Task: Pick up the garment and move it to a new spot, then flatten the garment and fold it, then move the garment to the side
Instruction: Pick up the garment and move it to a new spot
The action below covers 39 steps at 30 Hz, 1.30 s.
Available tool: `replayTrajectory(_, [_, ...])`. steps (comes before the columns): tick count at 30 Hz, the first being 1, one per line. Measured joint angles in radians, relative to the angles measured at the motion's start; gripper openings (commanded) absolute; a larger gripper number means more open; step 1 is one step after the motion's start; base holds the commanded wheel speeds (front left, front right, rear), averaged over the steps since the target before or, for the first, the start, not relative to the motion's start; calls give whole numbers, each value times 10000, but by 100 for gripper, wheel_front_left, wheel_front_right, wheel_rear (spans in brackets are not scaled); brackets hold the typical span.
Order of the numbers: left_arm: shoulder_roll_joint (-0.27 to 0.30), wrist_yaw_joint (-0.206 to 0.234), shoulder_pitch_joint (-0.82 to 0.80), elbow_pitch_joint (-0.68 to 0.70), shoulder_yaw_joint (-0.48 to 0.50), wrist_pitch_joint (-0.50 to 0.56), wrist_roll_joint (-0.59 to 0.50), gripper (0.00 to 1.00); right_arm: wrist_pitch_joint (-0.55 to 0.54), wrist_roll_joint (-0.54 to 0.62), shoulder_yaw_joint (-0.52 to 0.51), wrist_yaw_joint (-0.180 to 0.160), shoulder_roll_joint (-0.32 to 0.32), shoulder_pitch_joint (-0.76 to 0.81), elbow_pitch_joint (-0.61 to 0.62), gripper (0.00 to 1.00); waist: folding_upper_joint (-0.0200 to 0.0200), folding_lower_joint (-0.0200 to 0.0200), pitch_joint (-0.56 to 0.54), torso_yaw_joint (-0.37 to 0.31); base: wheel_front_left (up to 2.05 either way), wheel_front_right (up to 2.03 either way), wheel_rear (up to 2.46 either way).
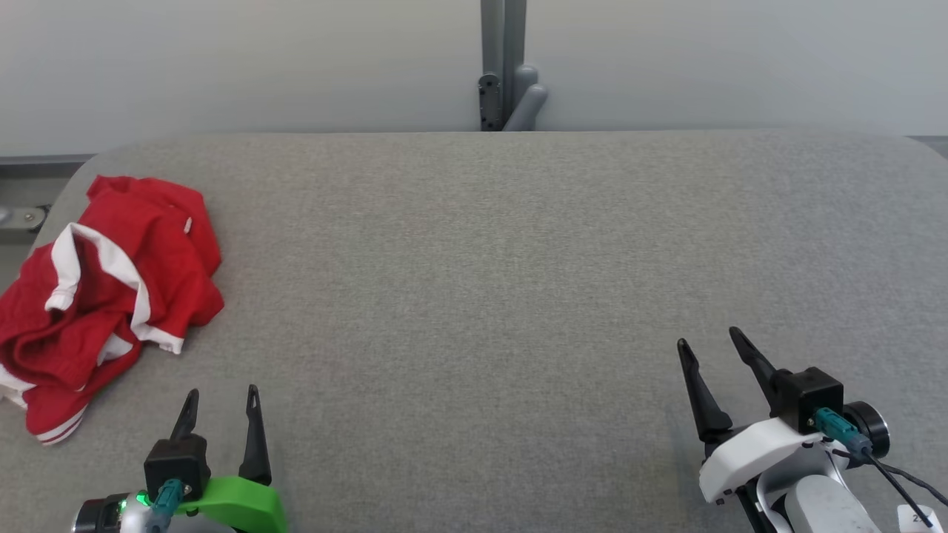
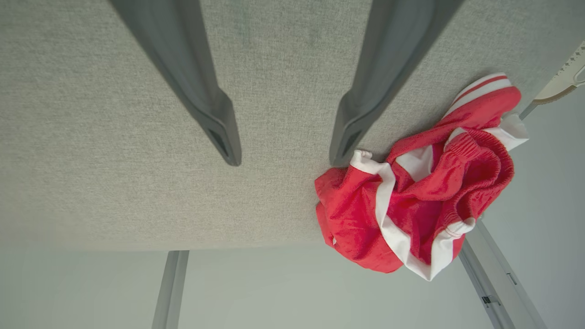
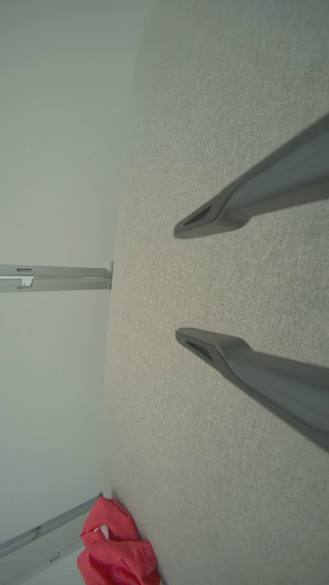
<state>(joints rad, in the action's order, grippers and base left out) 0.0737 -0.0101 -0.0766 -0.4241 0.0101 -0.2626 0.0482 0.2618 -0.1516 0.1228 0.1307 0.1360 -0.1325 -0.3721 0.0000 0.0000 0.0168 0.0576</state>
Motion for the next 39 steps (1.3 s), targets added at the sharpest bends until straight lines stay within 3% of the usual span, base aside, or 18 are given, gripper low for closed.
replayTrajectory(12, [-111,-46,296,-138,648,-15,219,100,8,-378,671,0,-173,-290,-272,100,0,0,142,1984,0,0,0])
replayTrajectory(25, [-198,-506,801,-405,1448,-15,729,100,8,-790,1488,2,-236,-598,-913,100,0,0,241,4228,0,0,0])
replayTrajectory(30, [-213,-690,729,-571,1542,-15,767,100,8,-871,1475,2,-146,-588,-1062,100,0,0,296,4399,0,0,0])
replayTrajectory(39, [209,-1070,-942,-656,1645,-15,708,100,8,-995,1603,2,188,-1004,-1103,100,0,1,712,3783,0,0,0])
